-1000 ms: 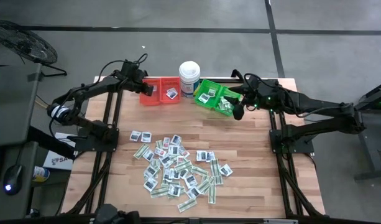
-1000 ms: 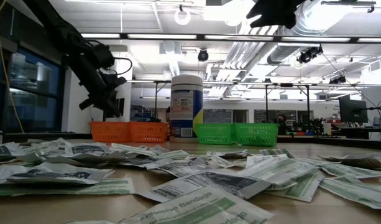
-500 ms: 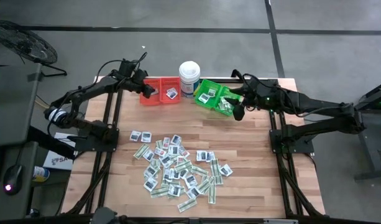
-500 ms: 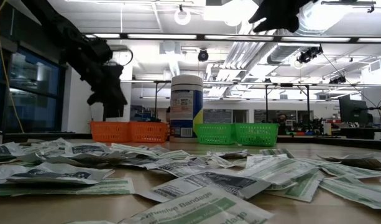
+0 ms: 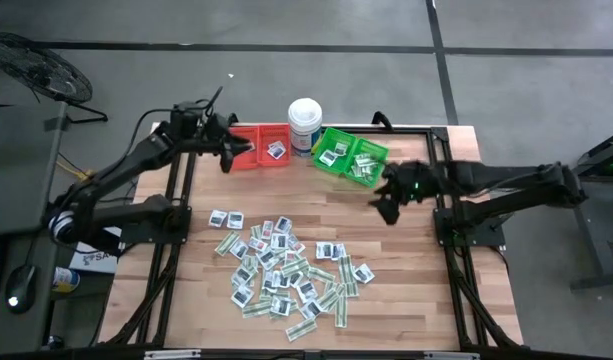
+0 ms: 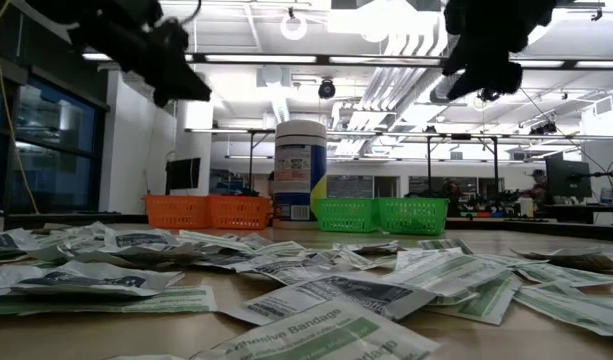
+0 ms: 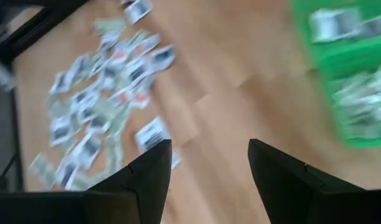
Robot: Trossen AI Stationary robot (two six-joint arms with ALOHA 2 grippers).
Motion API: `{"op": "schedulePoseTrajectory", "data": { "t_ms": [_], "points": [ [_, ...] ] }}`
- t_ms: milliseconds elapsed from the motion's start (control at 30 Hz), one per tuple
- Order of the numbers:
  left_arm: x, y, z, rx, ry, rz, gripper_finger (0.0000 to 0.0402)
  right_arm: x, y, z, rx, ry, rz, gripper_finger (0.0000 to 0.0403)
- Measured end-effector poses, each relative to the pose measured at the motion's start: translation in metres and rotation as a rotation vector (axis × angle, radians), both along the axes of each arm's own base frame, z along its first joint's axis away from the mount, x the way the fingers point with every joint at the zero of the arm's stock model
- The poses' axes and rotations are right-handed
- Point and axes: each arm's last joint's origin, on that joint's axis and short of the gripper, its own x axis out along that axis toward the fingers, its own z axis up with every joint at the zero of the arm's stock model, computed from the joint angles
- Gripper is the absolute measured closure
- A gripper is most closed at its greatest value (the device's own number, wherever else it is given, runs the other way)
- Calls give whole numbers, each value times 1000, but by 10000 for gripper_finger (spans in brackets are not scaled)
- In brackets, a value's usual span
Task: Pick & Place First Aid Supplies
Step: Put the black towelette pack into the left green bin
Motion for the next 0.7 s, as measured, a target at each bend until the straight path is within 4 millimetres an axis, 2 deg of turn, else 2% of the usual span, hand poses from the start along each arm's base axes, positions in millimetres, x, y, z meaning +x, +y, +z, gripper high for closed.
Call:
{"op": "schedulePoseTrajectory", "data": {
  "t_ms": [133,267,400,567,700],
  "points": [
    [2,-21,10,60,-40,-92,292,5,33,-30,41,-44,108,196],
    [3,-37,14,65,-43,-150,292,5,62,-56,70,2,167,197],
    [1,-49,12,54,-6,-185,292,10,85,-66,13,57,210,197],
    [3,-58,10,46,16,-221,292,27,111,-72,-61,132,245,197],
    [5,-63,10,44,22,-242,292,39,127,-77,-157,266,256,197]
  ]
}}
